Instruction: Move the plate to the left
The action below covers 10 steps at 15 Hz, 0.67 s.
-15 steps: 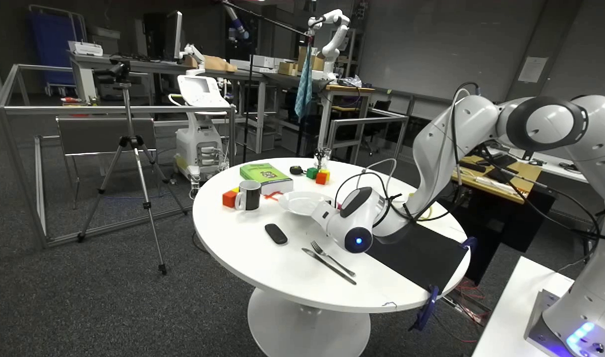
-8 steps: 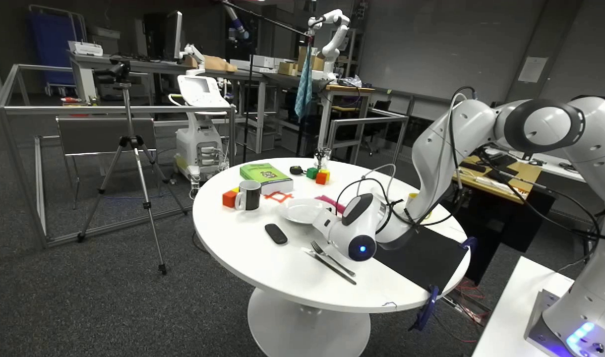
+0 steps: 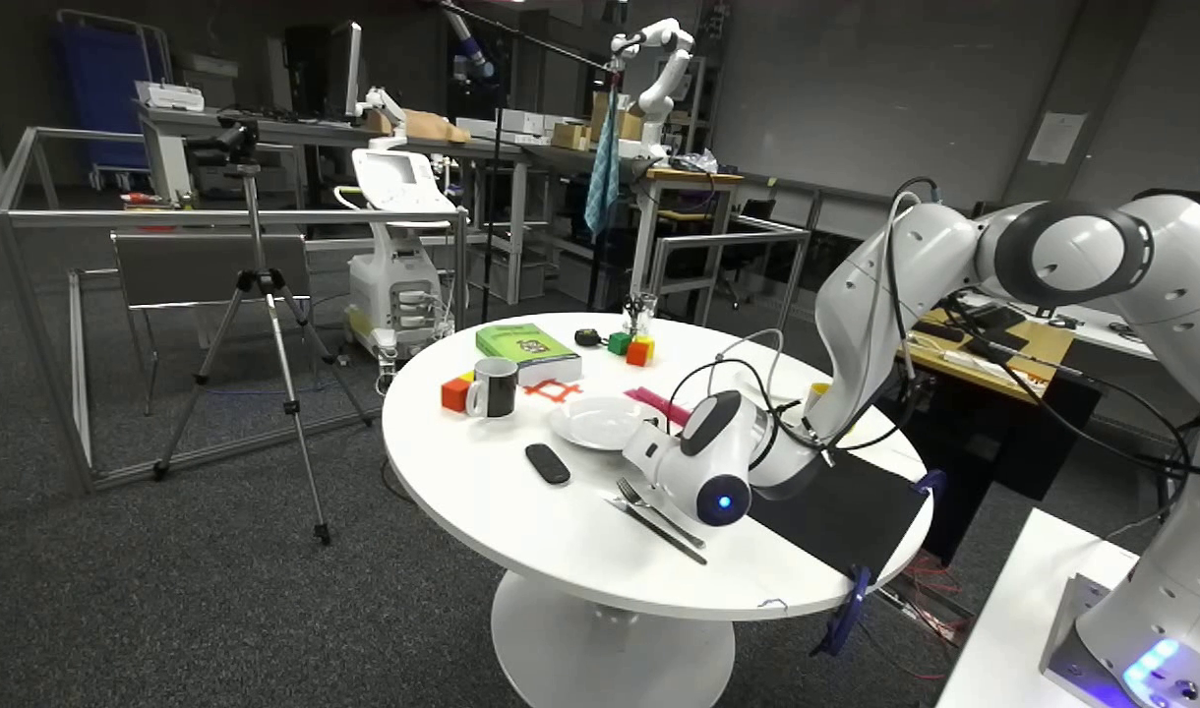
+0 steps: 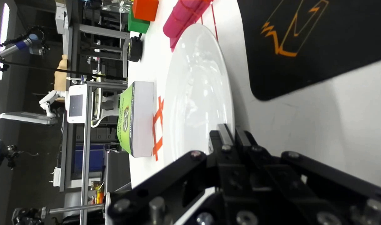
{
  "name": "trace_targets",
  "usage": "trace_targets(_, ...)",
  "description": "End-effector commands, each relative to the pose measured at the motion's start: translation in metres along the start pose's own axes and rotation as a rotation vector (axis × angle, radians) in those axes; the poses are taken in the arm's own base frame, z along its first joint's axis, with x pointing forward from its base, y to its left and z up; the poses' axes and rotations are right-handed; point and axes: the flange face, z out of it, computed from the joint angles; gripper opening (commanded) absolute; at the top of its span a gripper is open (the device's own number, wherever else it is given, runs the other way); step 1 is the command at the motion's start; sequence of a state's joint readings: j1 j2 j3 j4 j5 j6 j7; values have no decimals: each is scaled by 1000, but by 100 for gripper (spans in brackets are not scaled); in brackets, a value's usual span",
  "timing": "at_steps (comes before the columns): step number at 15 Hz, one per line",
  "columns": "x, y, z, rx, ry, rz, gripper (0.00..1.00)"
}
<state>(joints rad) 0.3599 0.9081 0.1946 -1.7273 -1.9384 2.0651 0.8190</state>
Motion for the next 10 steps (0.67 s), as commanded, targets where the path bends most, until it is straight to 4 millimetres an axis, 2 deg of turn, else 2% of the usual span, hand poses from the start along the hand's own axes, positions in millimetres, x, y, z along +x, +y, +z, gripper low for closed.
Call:
trace_targets(1,-7,9,-2,-19,25,3,31)
trace_targets(2,-7,10,-2,-21,25,2,32)
trace_targets(6,-10,13,-1,-17,22,4,63)
trace_targets(10,-18,26,-5,-10,4,27,93)
